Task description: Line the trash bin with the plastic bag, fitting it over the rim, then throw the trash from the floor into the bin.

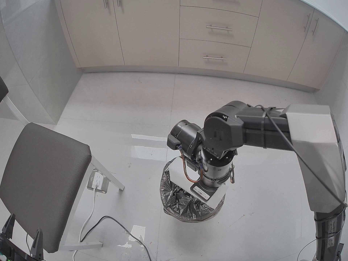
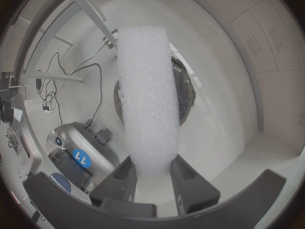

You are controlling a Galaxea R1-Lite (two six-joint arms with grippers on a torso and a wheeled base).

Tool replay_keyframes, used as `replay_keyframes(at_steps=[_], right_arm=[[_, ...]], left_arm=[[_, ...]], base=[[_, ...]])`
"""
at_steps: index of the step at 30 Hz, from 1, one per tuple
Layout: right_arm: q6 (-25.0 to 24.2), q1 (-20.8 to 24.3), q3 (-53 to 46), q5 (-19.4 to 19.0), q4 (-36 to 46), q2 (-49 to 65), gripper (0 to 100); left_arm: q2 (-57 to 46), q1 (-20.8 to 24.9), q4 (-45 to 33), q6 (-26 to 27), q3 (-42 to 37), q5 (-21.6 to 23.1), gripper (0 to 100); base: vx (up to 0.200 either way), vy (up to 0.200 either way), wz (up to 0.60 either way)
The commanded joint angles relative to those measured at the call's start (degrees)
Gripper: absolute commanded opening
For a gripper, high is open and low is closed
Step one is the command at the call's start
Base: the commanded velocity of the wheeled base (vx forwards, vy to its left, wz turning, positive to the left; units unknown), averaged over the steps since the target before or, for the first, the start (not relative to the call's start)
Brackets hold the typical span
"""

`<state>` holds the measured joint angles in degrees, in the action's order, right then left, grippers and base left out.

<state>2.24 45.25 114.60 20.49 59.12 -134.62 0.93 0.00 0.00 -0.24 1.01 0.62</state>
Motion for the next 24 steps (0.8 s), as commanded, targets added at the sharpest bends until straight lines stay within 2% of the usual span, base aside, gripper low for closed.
replay_keyframes(at_steps=[1,6,24], right_arm=[[-0.3,0.0,0.0,0.0,-2.7,-3.8,0],[-0.1,-1.2,0.0,-1.3,-4.2,-4.8,0],[1.1,-3.3,0.0,-0.9,-6.0,-6.7,0]], left_arm=[[-0.9,0.0,0.0,0.0,-1.0,0.0,100],[-0.9,0.0,0.0,0.0,-1.0,0.0,100],[-0.9,0.0,0.0,-0.3,-1.0,0.0,100]], base=[[0.0,0.0,0.0],[0.0,0.0,0.0],[0.0,0.0,0.0]])
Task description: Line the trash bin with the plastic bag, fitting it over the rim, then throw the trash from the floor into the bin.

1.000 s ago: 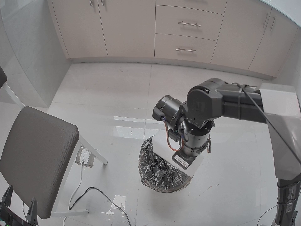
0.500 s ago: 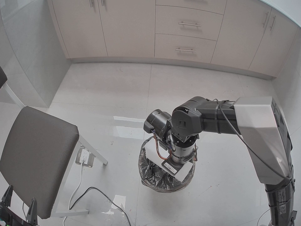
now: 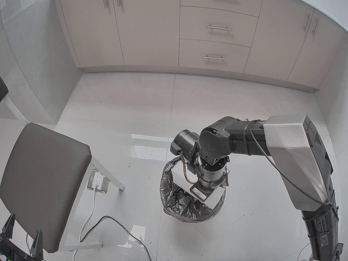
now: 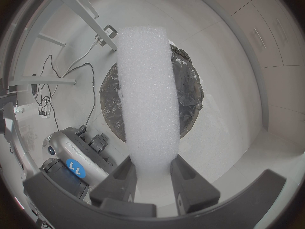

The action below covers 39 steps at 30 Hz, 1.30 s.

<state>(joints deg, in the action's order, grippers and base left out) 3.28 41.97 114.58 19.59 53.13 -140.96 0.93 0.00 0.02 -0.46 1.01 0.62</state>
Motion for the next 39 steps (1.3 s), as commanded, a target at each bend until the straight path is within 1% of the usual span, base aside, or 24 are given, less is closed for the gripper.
replay_keyframes(at_steps=[1,11,12,26,28,32,35,39], right_arm=[[0.1,-0.1,0.0,0.0,-0.2,-0.3,0],[0.1,0.0,0.0,0.1,-1.4,-0.8,0],[0.1,0.0,0.0,0.1,-1.4,-0.8,100],[-0.5,0.3,0.0,0.3,-3.1,-0.4,100],[-0.5,0.4,0.0,0.7,-3.5,-0.2,100],[-0.7,0.2,0.0,3.6,-9.0,0.2,100],[-1.1,0.0,0.0,4.3,-11.5,1.4,100],[-2.7,0.0,0.0,4.4,-11.6,2.6,100]], left_arm=[[-0.9,0.0,0.0,-0.1,-1.0,0.0,100],[-0.9,0.0,0.0,-0.1,-1.0,0.0,100],[-0.9,0.0,0.0,-0.1,-1.0,0.0,100],[-0.9,0.0,0.0,-0.1,-1.0,0.0,100],[-0.9,0.0,0.0,-0.1,-1.0,0.0,100],[-0.9,0.0,0.0,-0.1,-1.0,0.0,100],[-0.9,0.0,0.0,-0.1,-1.0,0.0,100],[-0.9,0.0,0.1,0.0,-1.0,0.0,100]], base=[[0.0,0.0,0.0],[0.0,0.0,0.0],[0.0,0.0,0.0],[0.0,0.0,0.0],[0.0,0.0,0.0],[0.0,0.0,0.0],[0.0,0.0,0.0],[0.0,0.0,0.0]])
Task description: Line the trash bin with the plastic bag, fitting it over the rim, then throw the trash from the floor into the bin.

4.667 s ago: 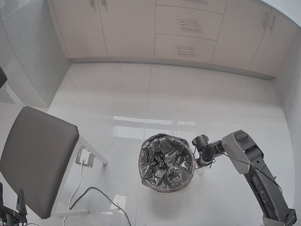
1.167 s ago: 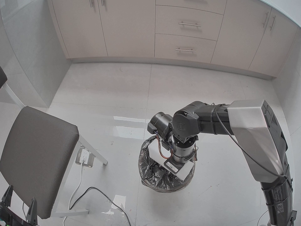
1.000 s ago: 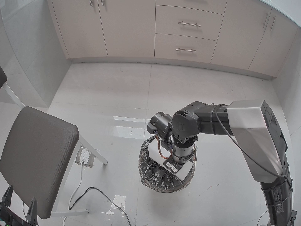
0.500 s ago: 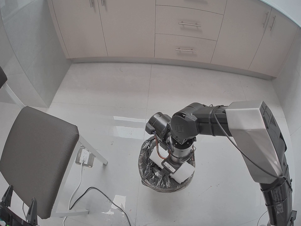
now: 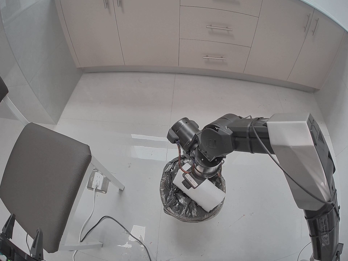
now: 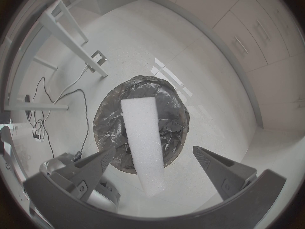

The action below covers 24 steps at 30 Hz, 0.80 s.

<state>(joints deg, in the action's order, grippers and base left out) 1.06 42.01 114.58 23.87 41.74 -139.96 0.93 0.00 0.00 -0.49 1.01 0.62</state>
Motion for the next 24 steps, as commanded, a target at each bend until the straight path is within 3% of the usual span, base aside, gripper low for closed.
replay_keyframes(at_steps=[1,9,10,24], right_arm=[[-0.7,-0.2,0.0,0.1,-0.2,1.9,100],[-1.9,-0.5,0.0,0.3,-0.4,4.0,100],[-2.0,-0.5,0.0,0.3,-0.4,4.3,0],[-3.0,-0.4,0.0,0.3,0.2,5.0,0]], left_arm=[[-0.9,0.0,0.0,0.0,-1.0,0.0,100],[-0.9,0.0,0.0,0.0,-1.0,0.0,100],[-0.9,0.0,0.0,0.0,-1.0,0.0,100],[-0.9,0.0,0.0,0.0,-1.0,0.0,100]], base=[[0.0,0.0,0.0],[0.0,0.0,0.0],[0.0,0.0,0.0],[0.0,0.0,0.0]])
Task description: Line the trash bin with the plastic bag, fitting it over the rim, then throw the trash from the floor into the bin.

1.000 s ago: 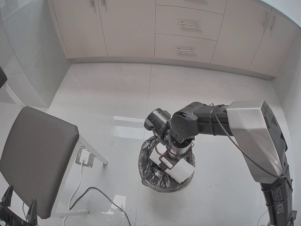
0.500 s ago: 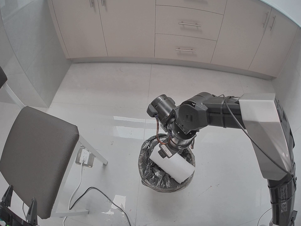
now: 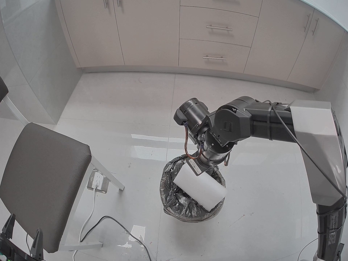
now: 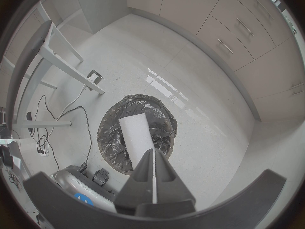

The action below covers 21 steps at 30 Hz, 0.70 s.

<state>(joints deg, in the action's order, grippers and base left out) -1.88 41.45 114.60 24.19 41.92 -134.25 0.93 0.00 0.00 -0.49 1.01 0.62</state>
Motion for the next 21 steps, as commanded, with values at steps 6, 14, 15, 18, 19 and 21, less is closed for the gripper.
replay_keyframes(at_steps=[6,14,15,18,19,21], right_arm=[[-1.8,-0.3,0.0,0.0,-0.4,-5.0,0],[-2.8,-2.9,0.0,-0.1,-0.7,-9.0,0],[-2.9,-3.1,0.0,-0.1,-0.7,-9.3,0],[-3.1,-4.4,0.0,-0.3,-1.8,-10.2,0],[-3.1,-4.7,0.0,-0.3,-3.0,-10.8,0],[-3.2,-5.0,0.0,-0.1,-4.8,-11.6,0]], left_arm=[[-0.9,0.0,0.1,0.0,-1.0,0.0,100],[-0.9,0.0,0.0,0.0,-1.0,0.0,100],[-0.9,0.0,0.0,0.0,-1.0,0.0,100],[-0.9,0.0,0.0,0.0,-1.0,0.0,100],[-0.9,0.0,0.1,0.0,-1.0,0.0,100],[-0.9,0.0,0.0,0.0,-1.0,0.0,100]], base=[[0.0,0.0,0.0],[0.0,0.0,0.0],[0.0,0.0,0.0],[0.0,0.0,0.0],[0.0,0.0,0.0],[0.0,0.0,0.0]])
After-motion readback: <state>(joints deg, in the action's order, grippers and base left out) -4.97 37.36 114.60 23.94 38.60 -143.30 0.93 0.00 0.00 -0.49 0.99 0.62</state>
